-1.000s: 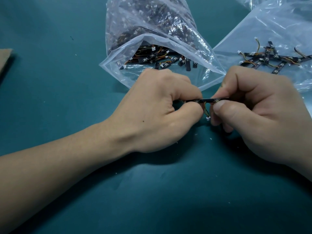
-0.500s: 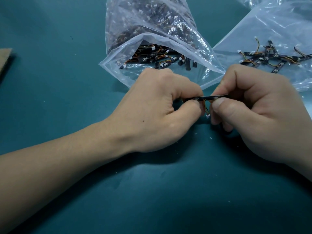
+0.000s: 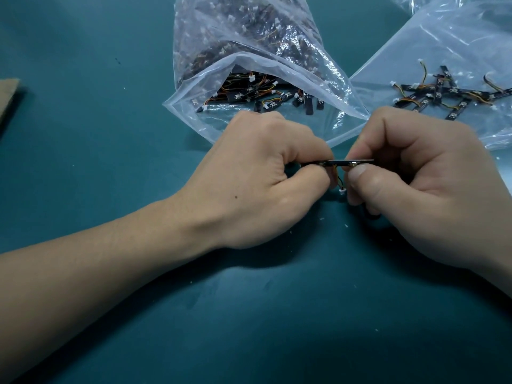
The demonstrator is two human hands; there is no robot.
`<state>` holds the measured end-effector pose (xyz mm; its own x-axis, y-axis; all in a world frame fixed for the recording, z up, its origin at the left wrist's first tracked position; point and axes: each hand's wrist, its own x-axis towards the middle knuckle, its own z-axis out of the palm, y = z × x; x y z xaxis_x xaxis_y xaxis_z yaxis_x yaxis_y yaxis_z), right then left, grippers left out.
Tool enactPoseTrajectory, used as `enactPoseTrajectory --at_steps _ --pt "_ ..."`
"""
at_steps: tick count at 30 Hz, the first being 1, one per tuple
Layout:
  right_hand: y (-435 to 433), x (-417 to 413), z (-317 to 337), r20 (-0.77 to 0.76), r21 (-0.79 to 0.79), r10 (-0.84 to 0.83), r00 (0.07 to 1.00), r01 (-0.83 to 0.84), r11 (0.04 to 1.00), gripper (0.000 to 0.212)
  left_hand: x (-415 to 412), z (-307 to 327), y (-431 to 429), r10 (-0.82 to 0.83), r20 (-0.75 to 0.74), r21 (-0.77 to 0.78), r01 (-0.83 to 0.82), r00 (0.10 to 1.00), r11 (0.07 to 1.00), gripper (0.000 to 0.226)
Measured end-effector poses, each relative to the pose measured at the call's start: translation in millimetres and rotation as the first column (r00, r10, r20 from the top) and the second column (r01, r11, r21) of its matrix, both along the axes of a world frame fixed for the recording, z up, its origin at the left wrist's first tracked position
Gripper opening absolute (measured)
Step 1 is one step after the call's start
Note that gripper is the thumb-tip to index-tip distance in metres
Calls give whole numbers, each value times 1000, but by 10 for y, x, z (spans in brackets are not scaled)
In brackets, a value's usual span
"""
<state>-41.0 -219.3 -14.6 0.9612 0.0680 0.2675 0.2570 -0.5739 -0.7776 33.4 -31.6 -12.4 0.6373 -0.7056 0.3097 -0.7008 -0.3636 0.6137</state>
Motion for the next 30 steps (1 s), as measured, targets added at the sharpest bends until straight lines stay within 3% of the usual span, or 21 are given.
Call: enactPoseTrajectory --at_steps 30 --pt "-15 5 -7 10 -36 -17 1000 18 999 7 -2 6 2 7 -10 -3 -7 1000 1000 27"
